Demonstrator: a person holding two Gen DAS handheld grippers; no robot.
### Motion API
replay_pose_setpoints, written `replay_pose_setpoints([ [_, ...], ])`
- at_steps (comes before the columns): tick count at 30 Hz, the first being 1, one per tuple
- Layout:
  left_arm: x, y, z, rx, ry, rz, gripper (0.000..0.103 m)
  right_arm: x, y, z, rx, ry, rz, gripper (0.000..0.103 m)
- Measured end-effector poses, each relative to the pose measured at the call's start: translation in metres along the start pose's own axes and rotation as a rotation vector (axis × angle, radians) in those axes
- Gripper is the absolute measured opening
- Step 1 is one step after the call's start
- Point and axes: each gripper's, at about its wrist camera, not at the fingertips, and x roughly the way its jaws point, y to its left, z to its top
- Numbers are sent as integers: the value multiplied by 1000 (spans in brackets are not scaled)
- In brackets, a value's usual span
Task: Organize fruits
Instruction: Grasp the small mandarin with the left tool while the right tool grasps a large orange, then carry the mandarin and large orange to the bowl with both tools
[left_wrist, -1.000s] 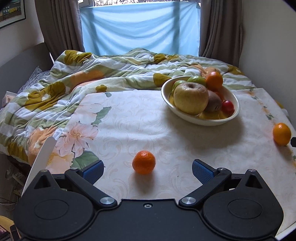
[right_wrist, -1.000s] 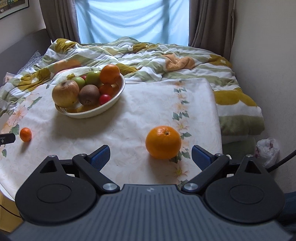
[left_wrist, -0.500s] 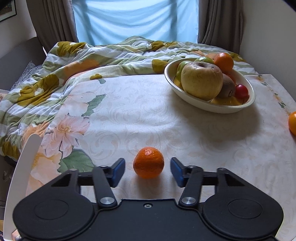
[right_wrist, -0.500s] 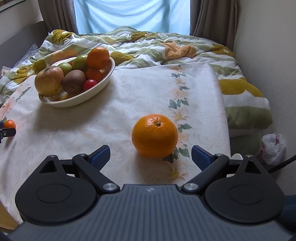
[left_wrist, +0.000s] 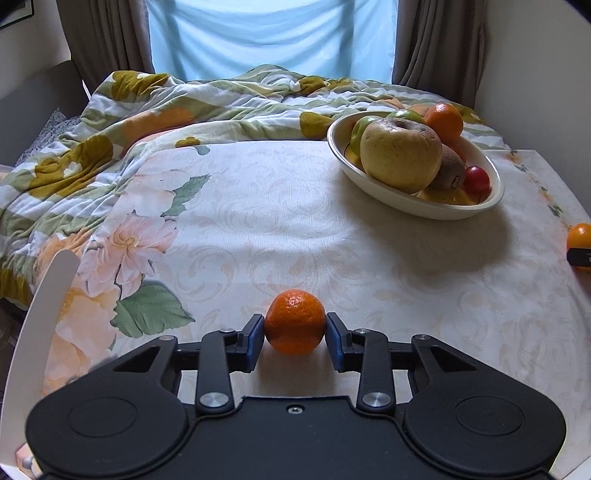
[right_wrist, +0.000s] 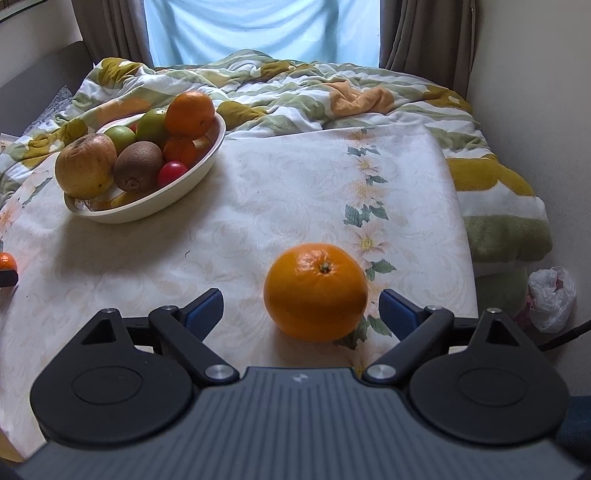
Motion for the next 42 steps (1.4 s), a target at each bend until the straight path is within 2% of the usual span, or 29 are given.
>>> replay_pose_setpoints([
  [4, -2, -2, -2, -1, 1, -6, 39, 6, -1, 1, 8, -3, -19, 102],
  [5, -3, -2, -2, -3, 0, -7, 39, 8, -1, 2, 11, 1, -22, 95],
  [6, -4, -2, -2, -5, -1, -7, 39, 9, -2, 2, 16, 7, -25, 81],
  [7, -6, -3, -2, -6, -4, -7, 39, 10, -2, 2, 20, 11, -30, 76],
  [16, -33, -4, 9, -29, -47, -6, 39, 0, 1, 2, 14, 9, -46, 76],
  [25, -71, -8, 29, -38, -87, -3, 39, -34, 10, 18, 25, -24, -21, 75],
  [33, -98, -12, 65, -39, -148, -8, 39, -67, 17, 48, 21, -64, -5, 75],
  [42, -89, -25, 122, 5, -201, -41, 39, -82, 32, 92, -4, -105, 27, 75],
])
